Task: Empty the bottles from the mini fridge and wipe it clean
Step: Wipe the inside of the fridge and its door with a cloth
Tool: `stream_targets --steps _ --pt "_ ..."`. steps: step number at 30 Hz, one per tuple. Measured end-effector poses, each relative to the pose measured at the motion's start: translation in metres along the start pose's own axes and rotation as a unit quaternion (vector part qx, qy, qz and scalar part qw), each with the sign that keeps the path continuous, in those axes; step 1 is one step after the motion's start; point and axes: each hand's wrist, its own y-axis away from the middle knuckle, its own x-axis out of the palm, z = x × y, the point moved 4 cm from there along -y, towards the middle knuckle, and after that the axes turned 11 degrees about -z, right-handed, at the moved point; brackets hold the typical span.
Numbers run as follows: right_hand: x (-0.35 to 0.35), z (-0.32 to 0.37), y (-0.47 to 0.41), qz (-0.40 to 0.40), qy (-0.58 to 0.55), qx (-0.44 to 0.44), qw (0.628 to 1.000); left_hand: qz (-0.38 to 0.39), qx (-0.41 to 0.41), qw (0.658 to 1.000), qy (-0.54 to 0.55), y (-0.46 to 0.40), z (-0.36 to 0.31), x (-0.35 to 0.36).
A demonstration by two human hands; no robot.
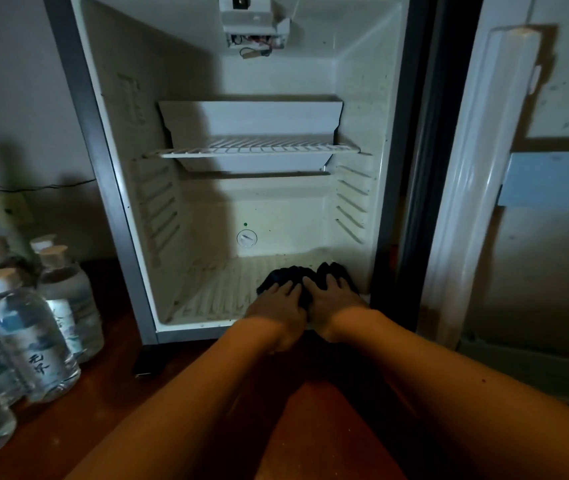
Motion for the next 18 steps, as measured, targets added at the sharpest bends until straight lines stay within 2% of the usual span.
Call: stream_targets --steps 6,10,18 --pt "0.002 0.003 -0.042 0.005 -0.042 0.002 0.999 -0.005 0.047 0.999 -0.002 -0.031 0.008 -0.01" --pt "-0.004 0.005 -0.063 -0.019 -0.083 0.015 0.996 -0.011 0.018 1.0 0.021 -0.059 0.024 -0.013" --pt "0.003 0.005 -0.108 -0.007 -0.097 0.035 0.995 -0.025 0.007 1.0 0.005 -0.107 0.049 -0.005"
